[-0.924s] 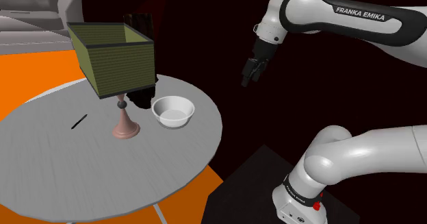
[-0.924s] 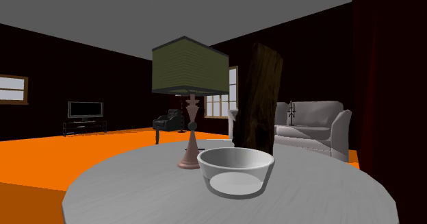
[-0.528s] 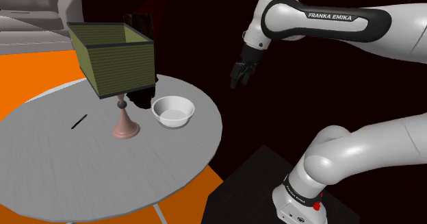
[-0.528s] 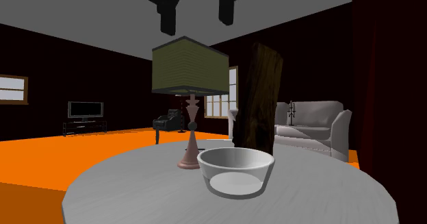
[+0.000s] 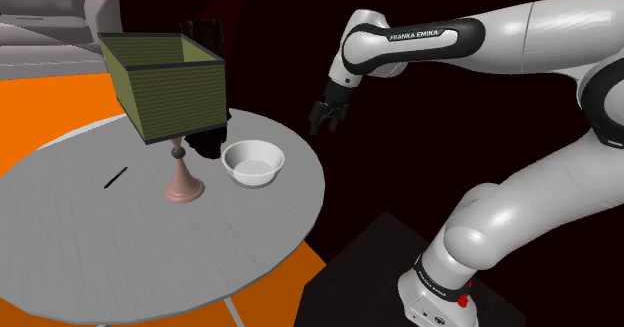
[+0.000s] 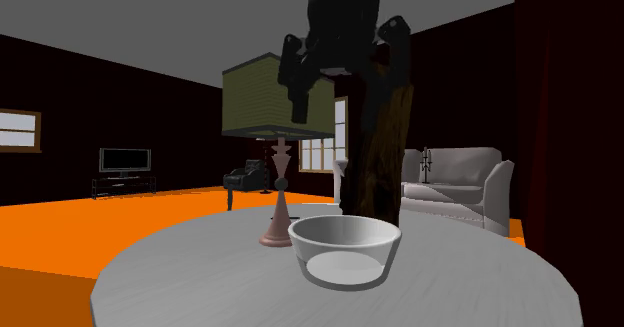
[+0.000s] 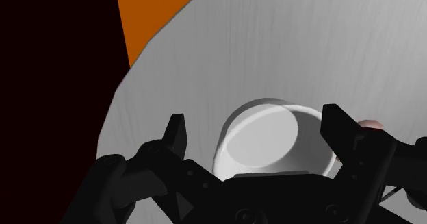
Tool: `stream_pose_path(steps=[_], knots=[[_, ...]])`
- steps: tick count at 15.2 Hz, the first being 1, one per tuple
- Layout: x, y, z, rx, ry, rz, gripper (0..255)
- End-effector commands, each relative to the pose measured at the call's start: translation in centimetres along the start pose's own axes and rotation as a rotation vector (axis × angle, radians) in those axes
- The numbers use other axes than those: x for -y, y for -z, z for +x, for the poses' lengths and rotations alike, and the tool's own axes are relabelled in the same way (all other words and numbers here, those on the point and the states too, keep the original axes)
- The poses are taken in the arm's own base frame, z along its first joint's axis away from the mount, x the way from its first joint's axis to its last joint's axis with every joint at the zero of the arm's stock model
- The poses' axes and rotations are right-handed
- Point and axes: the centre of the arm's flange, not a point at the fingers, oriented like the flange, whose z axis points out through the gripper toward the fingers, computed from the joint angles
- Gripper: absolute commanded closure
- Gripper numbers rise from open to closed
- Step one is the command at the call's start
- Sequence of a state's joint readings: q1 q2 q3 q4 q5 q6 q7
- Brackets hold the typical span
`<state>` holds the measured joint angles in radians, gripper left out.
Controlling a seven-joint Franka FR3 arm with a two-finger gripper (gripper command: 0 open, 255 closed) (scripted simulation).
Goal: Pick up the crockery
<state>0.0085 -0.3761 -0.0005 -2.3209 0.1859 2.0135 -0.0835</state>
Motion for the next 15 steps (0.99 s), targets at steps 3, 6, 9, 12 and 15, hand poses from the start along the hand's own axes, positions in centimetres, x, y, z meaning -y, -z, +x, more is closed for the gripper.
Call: stream_pose_path(steps=[3,6,9,12,15], knots=[[-1.0,-3.6,3.9,-0.001,-0.032,0.029,0],[-1.8,-6.4,6.8,-0.001,-0.054,0.051,0],[-2.6,-9.1,9.6,-0.001,-0.077,0.073,0],[-3.3,-11.8,12.4,0.000,-0.100,0.095,0],[-4.1,-14.6,15.2,0.000,-0.123,0.117,0]])
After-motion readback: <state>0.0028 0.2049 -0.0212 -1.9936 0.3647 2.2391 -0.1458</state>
